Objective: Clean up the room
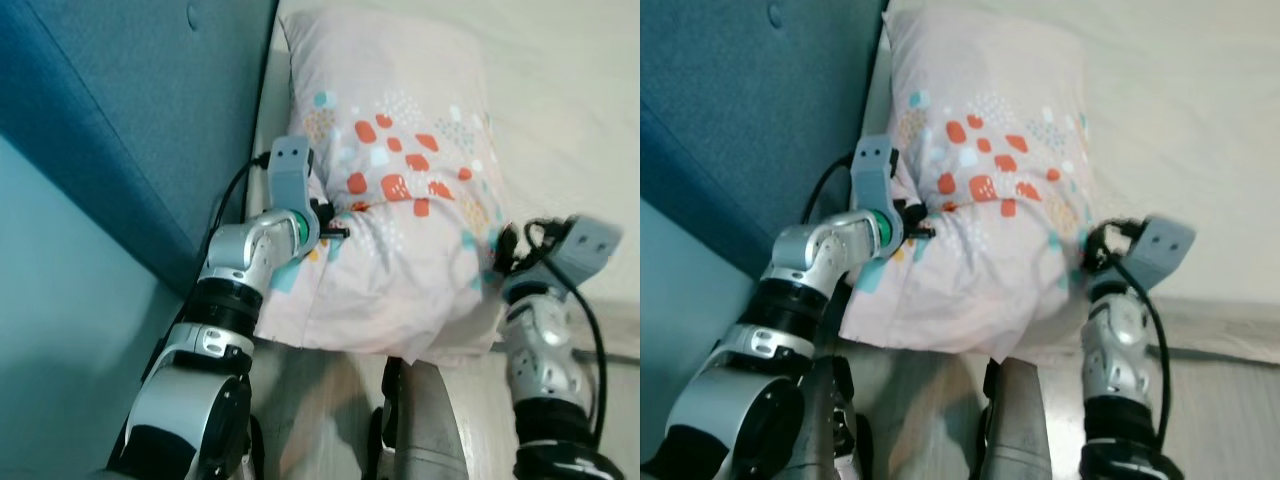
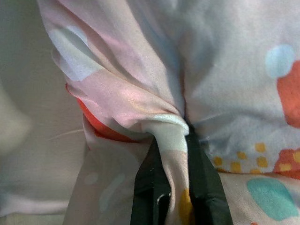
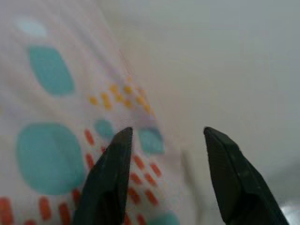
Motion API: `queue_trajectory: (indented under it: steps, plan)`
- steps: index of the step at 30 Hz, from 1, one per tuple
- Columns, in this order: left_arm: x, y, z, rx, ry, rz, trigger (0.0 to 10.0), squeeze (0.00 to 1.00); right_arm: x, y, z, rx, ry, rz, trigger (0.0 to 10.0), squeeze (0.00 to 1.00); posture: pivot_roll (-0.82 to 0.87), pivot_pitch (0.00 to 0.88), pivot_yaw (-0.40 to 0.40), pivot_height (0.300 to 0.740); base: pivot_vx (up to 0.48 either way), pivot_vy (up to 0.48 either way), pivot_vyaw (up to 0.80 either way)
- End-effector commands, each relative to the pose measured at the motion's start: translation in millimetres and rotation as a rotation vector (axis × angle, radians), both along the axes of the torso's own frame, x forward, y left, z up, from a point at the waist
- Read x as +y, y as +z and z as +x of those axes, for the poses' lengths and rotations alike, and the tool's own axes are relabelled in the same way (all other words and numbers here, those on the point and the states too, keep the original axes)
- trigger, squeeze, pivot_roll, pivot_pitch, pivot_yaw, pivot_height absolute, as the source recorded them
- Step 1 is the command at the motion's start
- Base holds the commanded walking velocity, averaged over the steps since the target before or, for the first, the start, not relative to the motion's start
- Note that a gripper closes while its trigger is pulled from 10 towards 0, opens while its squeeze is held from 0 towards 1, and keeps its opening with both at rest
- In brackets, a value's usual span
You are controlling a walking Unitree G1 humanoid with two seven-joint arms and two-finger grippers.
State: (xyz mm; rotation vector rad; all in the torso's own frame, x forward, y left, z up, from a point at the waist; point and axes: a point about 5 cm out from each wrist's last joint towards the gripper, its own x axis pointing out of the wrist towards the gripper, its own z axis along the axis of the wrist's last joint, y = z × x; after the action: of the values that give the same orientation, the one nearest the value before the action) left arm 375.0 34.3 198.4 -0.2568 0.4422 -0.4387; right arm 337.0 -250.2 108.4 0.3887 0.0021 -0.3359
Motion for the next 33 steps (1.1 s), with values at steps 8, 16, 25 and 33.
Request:
queue_trajectory:
  steps: [8, 16, 25, 33]
  plan:
    - [-17.3, 8, -14.7, 0.003, -0.092, -0.05, 0.0, 0.0, 13.4, -1, 23.4, 0.048, 0.108, 0.28, 10.0, 0.0, -0.03, 0.249, 0.131, 0.586, 0.0, 0.0, 0.0]
    - [-30.8, 65, -32.6, -0.207, -0.234, -0.099, 0.0, 0.0, 17.5, 68, 59.9, -0.109, 0.221, 0.228, 10.0, 0.0, -0.01, 0.244, 0.12, 0.586, 0.0, 0.0, 0.0]
    - [-16.0, 129, -30.6, -0.518, -0.136, -0.092, 0.0, 0.0, 38.1, 145, 80.7, -0.289, 0.334, 0.131, 10.0, 0.0, 0.03, 0.228, 0.088, 0.586, 0.0, 0.0, 0.0]
    - [-8.2, 161, -14.1, -0.942, 0.212, 0.23, 0.0, 0.0, 54.1, 186, 86.3, -0.348, 0.409, -0.023, 10.0, 0.0, 0.03, 0.216, 0.068, 0.586, 0.0, 0.0, 0.0]
